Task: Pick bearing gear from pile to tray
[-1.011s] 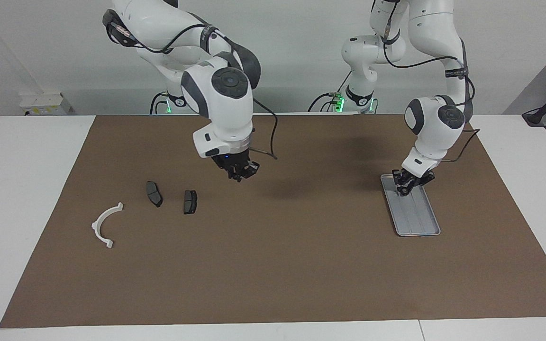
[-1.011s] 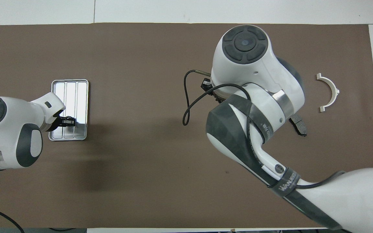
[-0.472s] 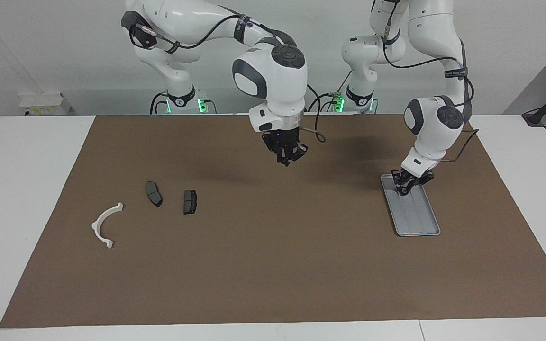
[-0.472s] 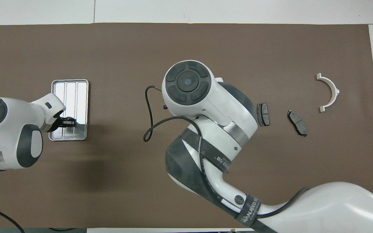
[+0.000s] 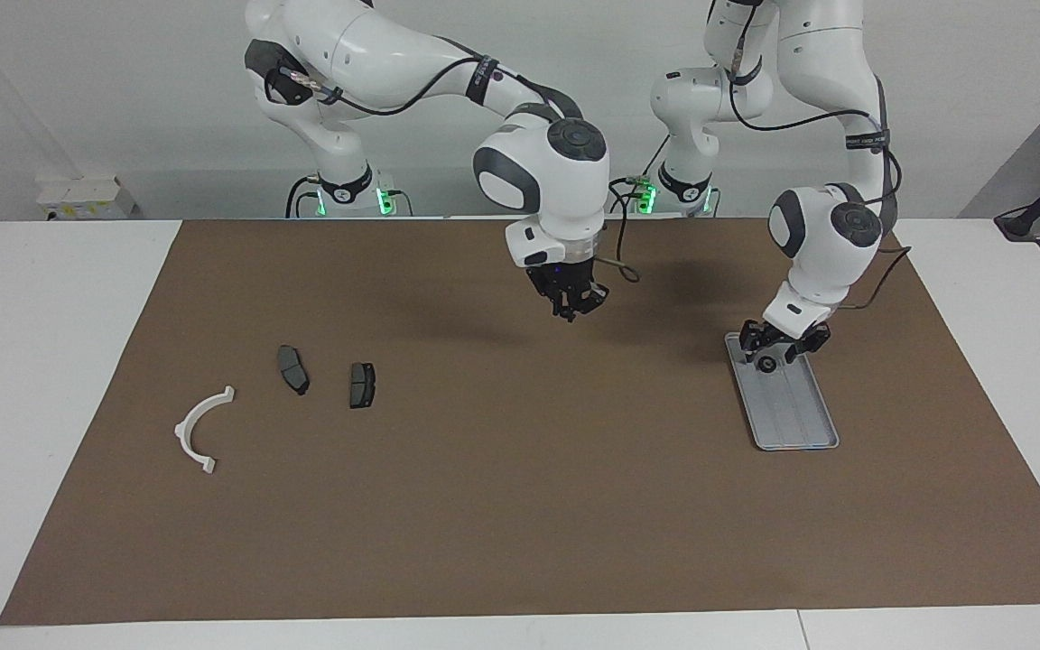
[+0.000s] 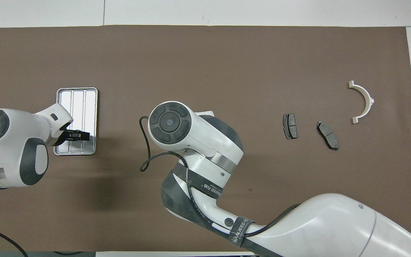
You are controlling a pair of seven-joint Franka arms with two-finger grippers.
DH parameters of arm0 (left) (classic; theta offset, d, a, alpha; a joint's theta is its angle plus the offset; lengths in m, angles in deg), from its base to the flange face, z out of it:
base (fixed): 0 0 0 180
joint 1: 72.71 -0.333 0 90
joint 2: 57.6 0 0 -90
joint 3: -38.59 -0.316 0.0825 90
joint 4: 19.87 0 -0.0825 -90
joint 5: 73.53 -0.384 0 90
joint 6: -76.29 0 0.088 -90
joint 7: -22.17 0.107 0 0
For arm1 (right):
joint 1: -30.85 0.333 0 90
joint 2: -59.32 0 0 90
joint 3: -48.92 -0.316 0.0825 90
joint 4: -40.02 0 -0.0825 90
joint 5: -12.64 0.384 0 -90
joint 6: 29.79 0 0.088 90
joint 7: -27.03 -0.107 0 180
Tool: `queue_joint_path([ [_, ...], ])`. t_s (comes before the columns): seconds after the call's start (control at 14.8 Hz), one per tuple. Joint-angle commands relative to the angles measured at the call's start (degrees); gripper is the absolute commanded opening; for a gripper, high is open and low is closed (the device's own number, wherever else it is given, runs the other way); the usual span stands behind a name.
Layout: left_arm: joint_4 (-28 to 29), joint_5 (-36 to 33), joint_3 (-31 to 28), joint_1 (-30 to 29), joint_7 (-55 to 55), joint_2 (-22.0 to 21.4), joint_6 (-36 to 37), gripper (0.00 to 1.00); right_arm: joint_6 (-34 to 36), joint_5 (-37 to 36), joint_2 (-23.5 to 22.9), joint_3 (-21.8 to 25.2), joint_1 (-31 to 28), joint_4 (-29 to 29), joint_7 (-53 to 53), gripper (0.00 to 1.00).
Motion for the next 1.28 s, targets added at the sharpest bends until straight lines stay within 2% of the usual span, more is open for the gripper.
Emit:
queue_joint_path([
  [0.0, -2.05, 0.67, 0.31, -0.57, 0.7, -0.07, 0.13, 1.0, -4.15, -4.68, -3.64, 0.22, 1.09, 2.24, -3.52, 0.0],
  [0.2, -6.89, 0.76, 0.31, -0.49, 0.52, 0.28, 5.49, 1.0, -5.83, -4.96, -3.56, 0.22, 0.04, 5.58, -3.35, 0.0],
  [0.47, -8.57, 0.76, 0.4, -0.31, 0.44, 0.28, 6.11, 1.0, -10.21, -6.97, -3.56, 0.22, -1.1, 11.46, -3.61, 0.0],
  [0.88, -10.51, 3.22, 0.4, 0.92, -0.27, 0.37, 6.82, 1.0, -10.41, -7.24, -3.47, 0.49, -1.46, 11.92, -3.61, 0.0],
  [0.94, -10.51, 3.22, 0.4, 0.92, -0.27, 0.37, 6.82, 1.0, -9.88, -7.33, -3.47, 0.49, -1.46, 11.66, -3.61, 0.19],
  [1.01, -10.51, 3.22, 0.4, 0.92, -0.35, 0.37, 6.64, 1.0, -9.36, -7.33, -3.29, 0.57, -1.46, 11.39, -3.7, 0.69],
  [1.08, -10.51, 3.22, 0.4, 0.92, -0.36, 0.37, 6.56, 1.0, -8.22, -7.33, -3.12, 0.57, -1.46, 10.78, -3.61, 1.0],
  [1.21, -10.16, 3.22, 0.4, 0.92, -0.36, 0.37, 6.29, 1.0, -5.06, -7.24, -3.03, 0.49, -1.89, 7.54, -3.09, 1.0],
])
